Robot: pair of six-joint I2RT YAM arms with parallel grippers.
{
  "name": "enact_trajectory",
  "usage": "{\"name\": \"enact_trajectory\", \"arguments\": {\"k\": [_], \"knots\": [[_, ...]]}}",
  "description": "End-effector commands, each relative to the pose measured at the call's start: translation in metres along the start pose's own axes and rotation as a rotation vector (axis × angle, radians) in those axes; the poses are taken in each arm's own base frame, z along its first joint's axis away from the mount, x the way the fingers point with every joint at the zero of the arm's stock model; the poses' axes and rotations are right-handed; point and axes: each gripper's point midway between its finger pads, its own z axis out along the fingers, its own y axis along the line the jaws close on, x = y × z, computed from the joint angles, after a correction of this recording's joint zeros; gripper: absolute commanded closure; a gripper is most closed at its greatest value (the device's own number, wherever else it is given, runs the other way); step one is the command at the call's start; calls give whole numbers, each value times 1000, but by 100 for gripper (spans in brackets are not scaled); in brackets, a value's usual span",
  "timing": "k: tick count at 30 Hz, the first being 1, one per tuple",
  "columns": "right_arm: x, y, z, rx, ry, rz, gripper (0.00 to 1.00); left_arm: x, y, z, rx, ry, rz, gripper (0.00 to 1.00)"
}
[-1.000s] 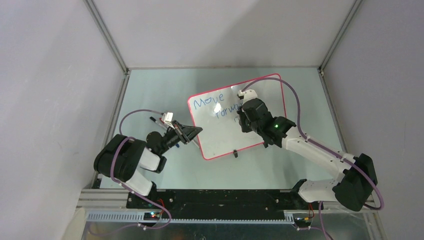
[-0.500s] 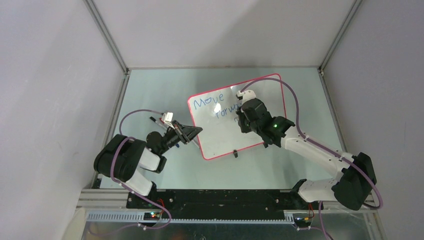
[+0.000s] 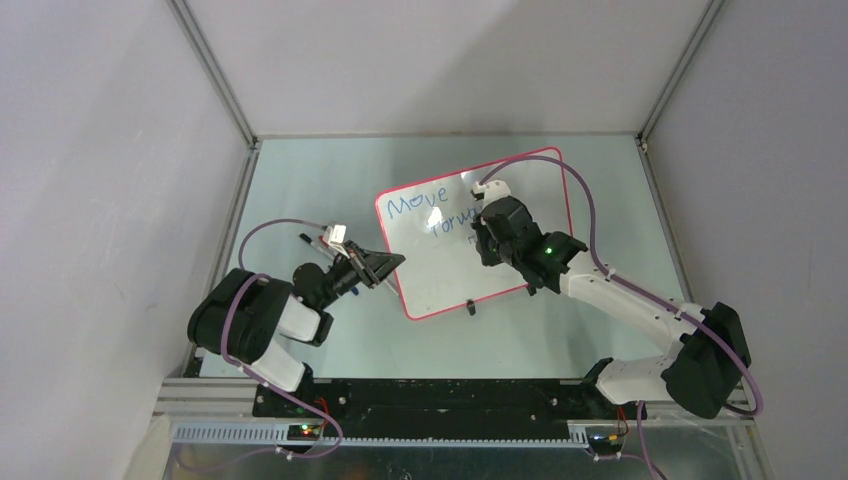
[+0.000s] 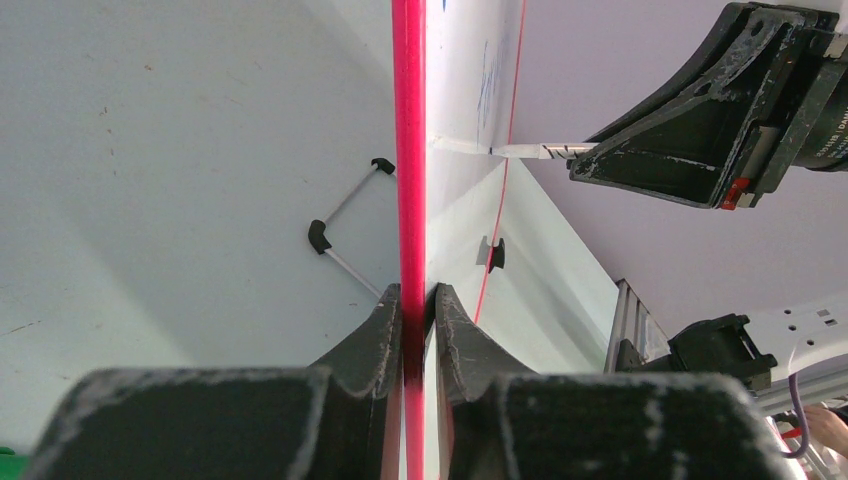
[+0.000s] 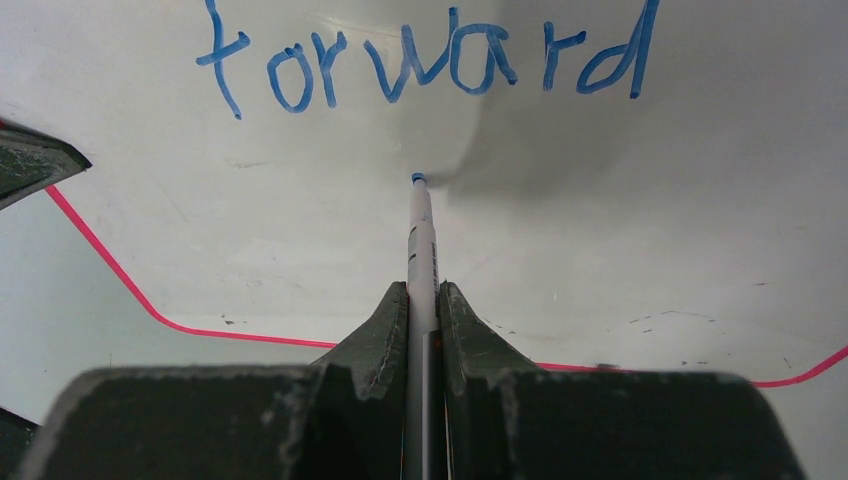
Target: Write a sentence on the whiteboard
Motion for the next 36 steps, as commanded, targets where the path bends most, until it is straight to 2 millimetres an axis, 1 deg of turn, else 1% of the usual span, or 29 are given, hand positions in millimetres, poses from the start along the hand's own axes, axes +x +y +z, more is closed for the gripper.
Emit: {"name": "enact_trajectory", "arguments": {"k": [1, 8, 20, 36], "knots": [[-17, -1, 0, 9, -35, 8, 100, -9, -6, 5, 28, -31, 79, 100], [-4, -2, 2, 23, 7, 6, 100, -9, -6, 5, 27, -31, 78, 100], [16, -4, 0, 29, 42, 6, 100, -9, -7, 5, 28, -31, 79, 100], [35, -2, -3, 33, 71, -1, 100, -10, -7, 4, 29, -36, 82, 100]]}}
